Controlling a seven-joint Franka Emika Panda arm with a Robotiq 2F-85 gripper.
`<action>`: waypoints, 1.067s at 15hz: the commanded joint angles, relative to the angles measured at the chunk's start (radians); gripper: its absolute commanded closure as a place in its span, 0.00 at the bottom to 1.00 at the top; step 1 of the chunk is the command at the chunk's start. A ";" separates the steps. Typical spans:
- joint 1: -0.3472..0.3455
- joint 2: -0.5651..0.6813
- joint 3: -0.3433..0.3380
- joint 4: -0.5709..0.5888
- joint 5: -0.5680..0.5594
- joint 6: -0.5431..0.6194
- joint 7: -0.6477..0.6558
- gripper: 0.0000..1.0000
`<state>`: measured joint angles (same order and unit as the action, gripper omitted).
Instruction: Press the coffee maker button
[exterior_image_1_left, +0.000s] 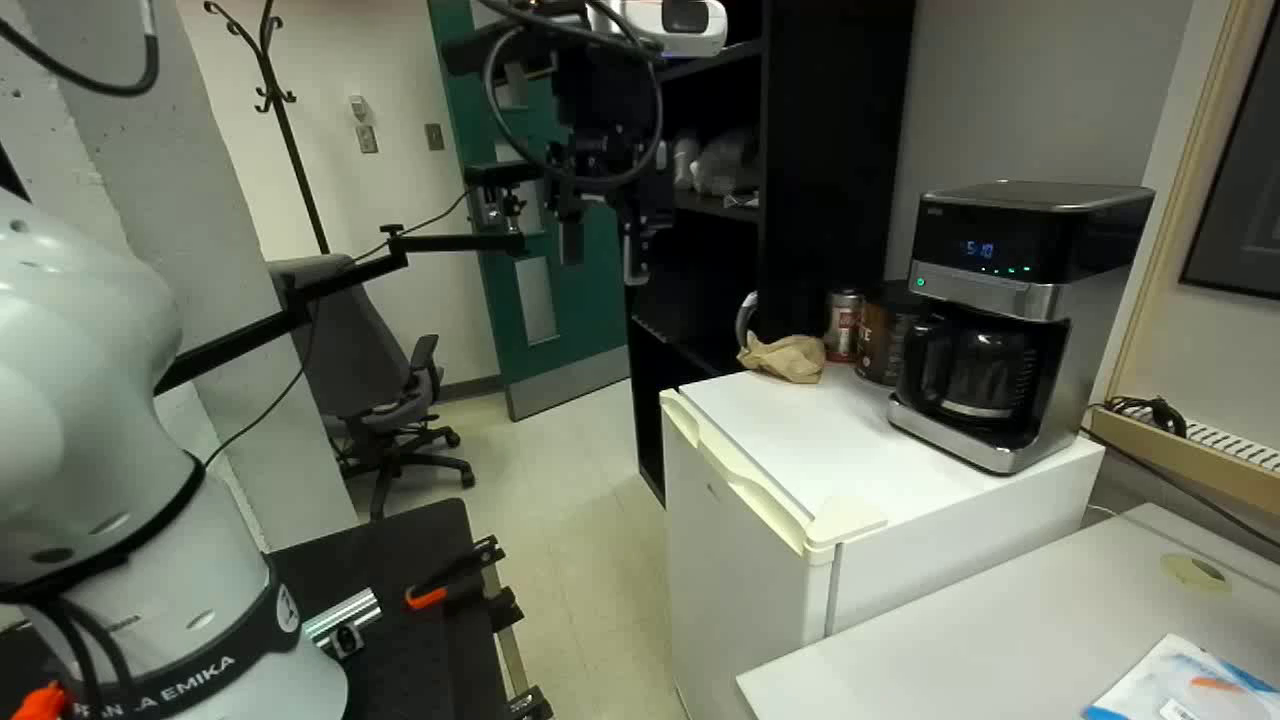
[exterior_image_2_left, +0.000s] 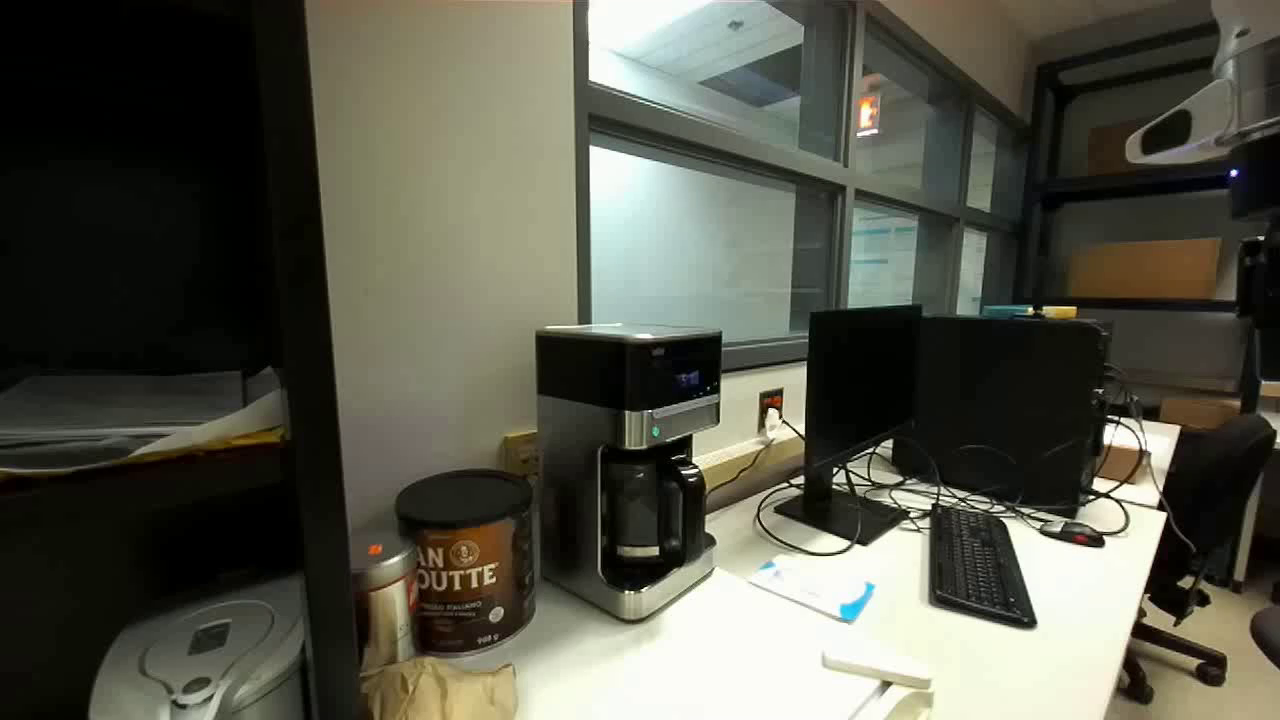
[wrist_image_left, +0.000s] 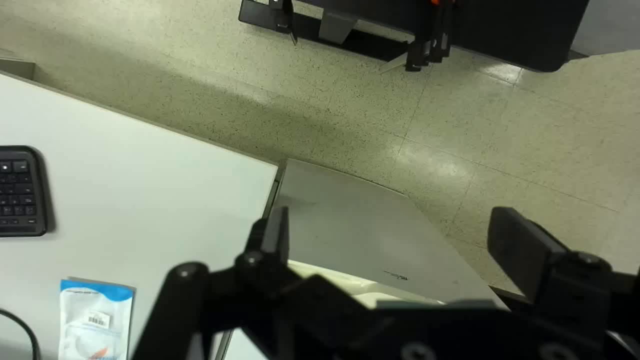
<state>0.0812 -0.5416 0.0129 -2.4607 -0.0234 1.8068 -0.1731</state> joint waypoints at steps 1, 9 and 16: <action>0.000 0.000 0.000 0.002 0.000 -0.002 0.000 0.00; 0.000 0.000 0.000 0.002 0.000 -0.002 0.000 0.00; 0.001 0.080 0.000 0.029 -0.129 0.110 -0.096 0.00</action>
<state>0.0814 -0.5256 0.0156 -2.4606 -0.0868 1.8532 -0.2058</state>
